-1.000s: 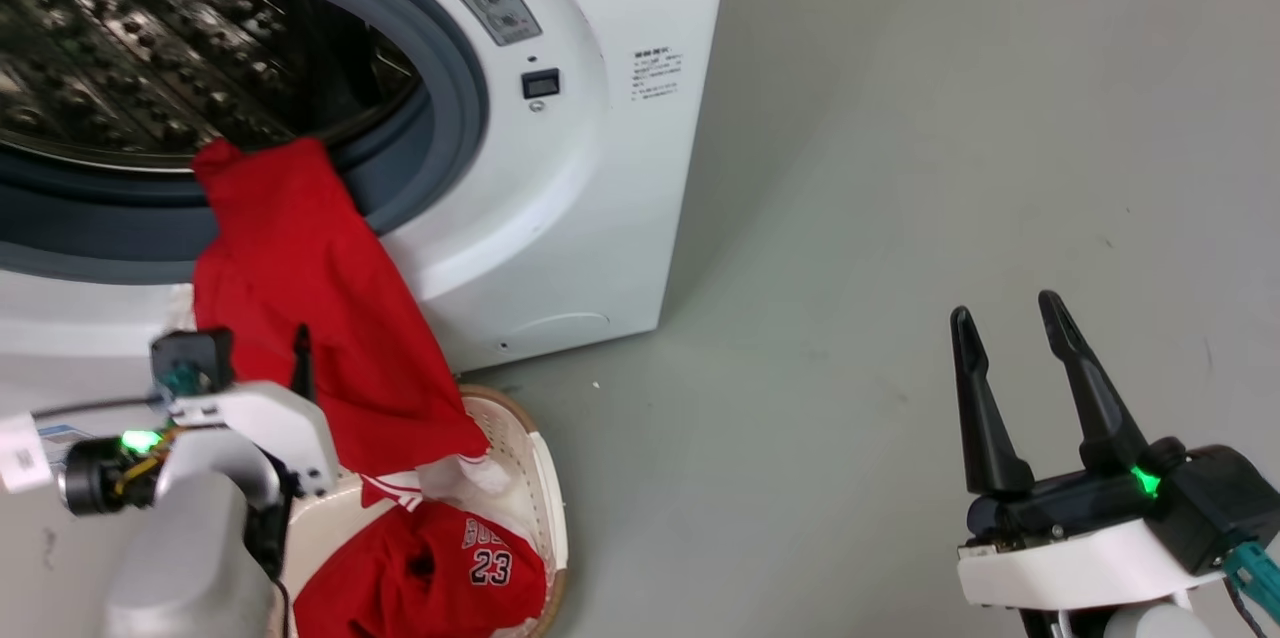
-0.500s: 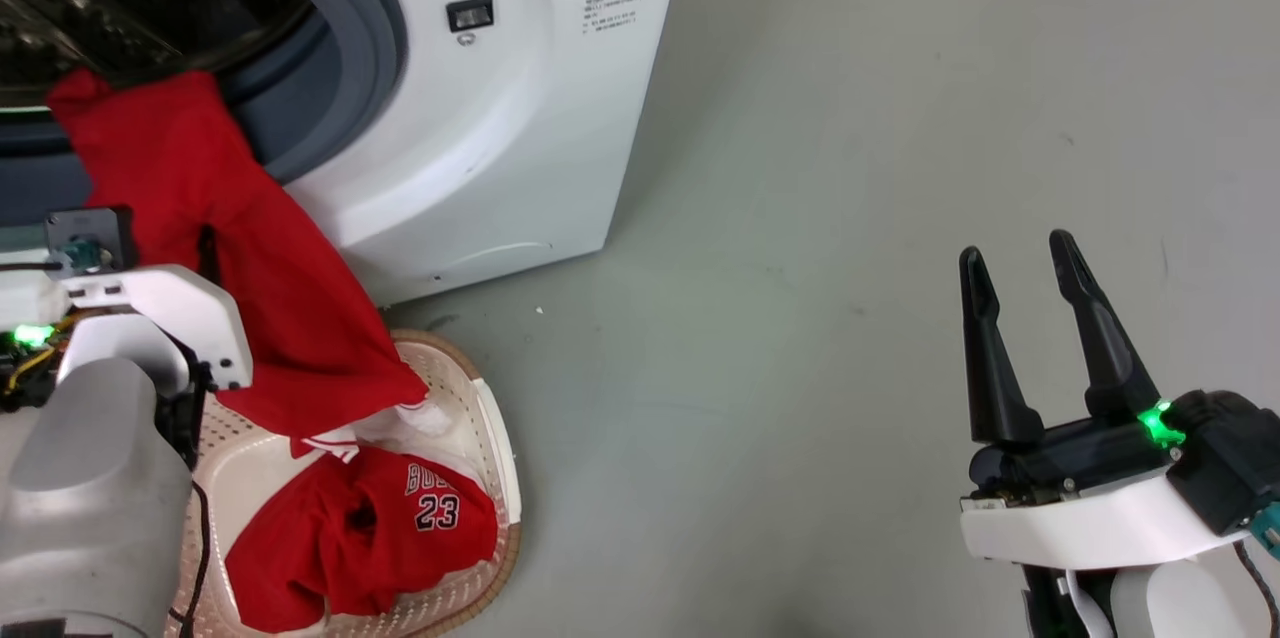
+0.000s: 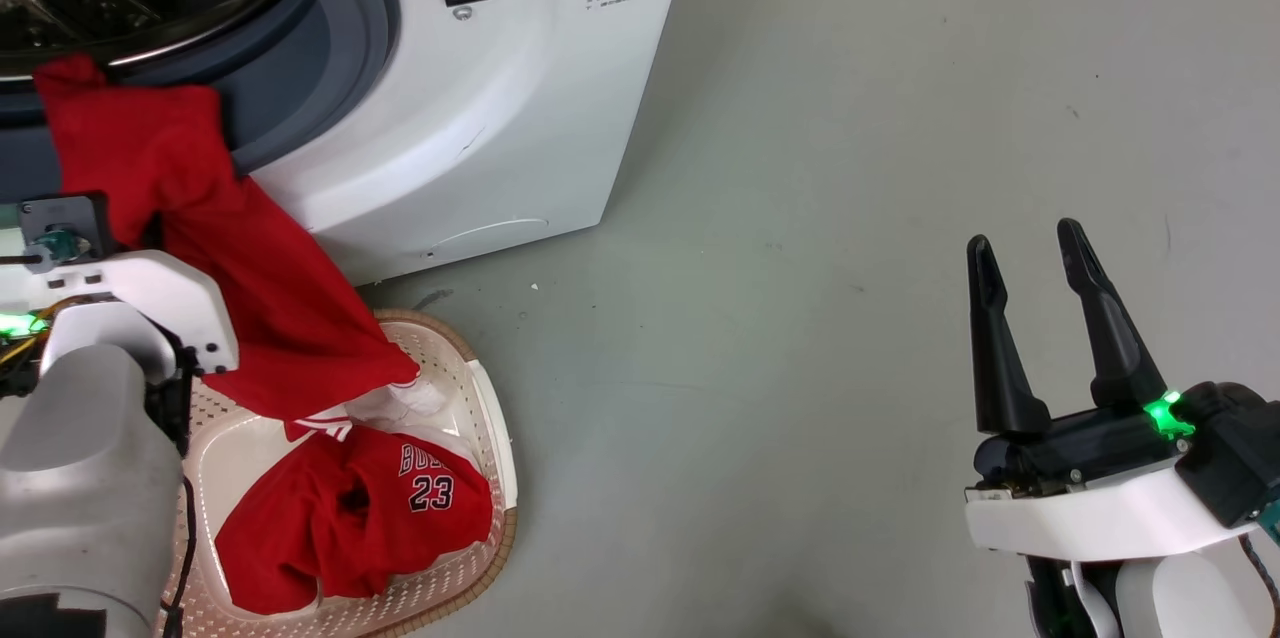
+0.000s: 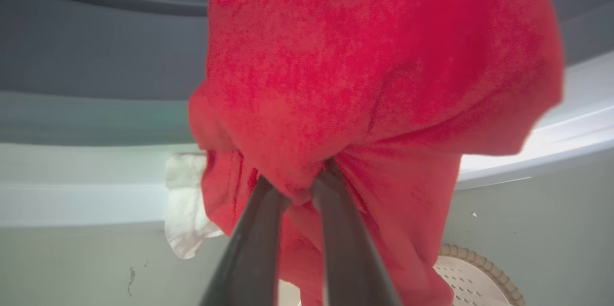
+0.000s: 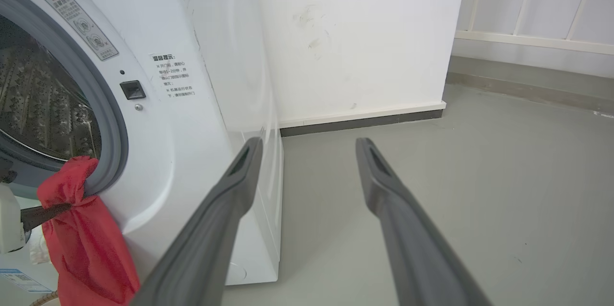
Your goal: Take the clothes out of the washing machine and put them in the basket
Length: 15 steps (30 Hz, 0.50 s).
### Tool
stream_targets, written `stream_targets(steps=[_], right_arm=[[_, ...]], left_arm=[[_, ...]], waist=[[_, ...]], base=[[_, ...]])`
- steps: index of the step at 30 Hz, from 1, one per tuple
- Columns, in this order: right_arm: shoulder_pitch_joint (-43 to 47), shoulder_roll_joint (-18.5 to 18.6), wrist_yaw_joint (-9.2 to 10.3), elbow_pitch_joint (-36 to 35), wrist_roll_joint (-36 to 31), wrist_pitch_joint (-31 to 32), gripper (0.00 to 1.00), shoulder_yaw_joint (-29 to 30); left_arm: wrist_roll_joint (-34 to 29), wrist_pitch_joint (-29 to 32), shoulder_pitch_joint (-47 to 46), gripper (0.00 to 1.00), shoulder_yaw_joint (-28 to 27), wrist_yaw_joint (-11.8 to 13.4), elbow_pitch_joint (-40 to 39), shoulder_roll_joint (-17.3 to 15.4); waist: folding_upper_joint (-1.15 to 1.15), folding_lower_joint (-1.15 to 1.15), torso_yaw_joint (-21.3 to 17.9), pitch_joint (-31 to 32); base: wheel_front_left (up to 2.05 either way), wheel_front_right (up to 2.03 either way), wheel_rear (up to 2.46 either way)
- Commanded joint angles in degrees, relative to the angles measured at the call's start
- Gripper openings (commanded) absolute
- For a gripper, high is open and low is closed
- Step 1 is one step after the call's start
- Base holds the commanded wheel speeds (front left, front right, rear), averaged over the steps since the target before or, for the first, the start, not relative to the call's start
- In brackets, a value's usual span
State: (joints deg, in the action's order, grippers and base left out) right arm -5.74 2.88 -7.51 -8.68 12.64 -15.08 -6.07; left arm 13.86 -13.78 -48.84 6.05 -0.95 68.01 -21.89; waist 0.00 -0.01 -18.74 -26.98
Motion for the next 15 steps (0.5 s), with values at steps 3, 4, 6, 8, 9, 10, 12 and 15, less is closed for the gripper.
stream_targets(steps=[3,4,6,8,9,10,12,15], right_arm=[[-0.85,-0.01,0.04,0.19,0.07,-0.13,1.0,0.09],[-0.86,0.0,0.04,0.19,-0.02,-0.13,1.0,0.08],[-0.74,-0.01,0.04,0.32,-0.29,-0.13,1.0,0.1],[-0.57,-0.01,0.04,0.44,-0.37,-0.13,1.0,0.14],[-0.41,0.0,0.04,0.52,-0.42,-0.13,1.0,0.14],[-0.21,0.0,0.04,0.62,-0.54,-0.13,1.0,0.12],[0.25,-0.01,0.04,0.87,-0.82,-0.13,1.0,0.11],[0.92,-0.01,0.04,1.21,-1.2,-0.13,1.0,-0.05]], left_arm=[[0.22,-0.47,-2.83,0.0,0.38,-0.5,0.07,0.45],[0.27,-0.64,-2.66,0.0,0.46,-0.63,0.36,0.47],[0.4,-0.9,-2.14,0.0,0.64,-0.77,0.93,0.75],[0.47,-1.04,-1.57,0.0,0.8,-0.84,1.26,1.12],[0.51,-1.17,-1.22,0.0,0.86,-0.92,1.4,1.31],[0.65,-1.27,-0.89,0.0,0.91,-1.0,1.55,1.51],[0.9,-1.36,-0.08,0.0,0.96,-1.13,1.69,1.93],[1.0,-1.37,1.42,0.0,1.12,-1.21,1.51,2.64]], waist=[[0.0,0.01,0.39,0.39],[0.0,0.01,0.5,0.55],[0.0,0.01,0.71,0.96],[0.0,0.01,0.94,1.53],[0.0,0.01,1.05,1.86],[0.0,0.01,1.17,2.26],[0.0,0.01,1.44,3.16],[0.0,0.01,1.83,4.9]], base=[[0.0,0.0,0.0],[0.0,0.0,0.0],[0.0,0.0,0.0],[0.0,0.0,0.0],[0.0,0.0,0.0],[0.0,0.0,0.0],[0.0,0.0,0.0],[0.0,0.0,0.0]])
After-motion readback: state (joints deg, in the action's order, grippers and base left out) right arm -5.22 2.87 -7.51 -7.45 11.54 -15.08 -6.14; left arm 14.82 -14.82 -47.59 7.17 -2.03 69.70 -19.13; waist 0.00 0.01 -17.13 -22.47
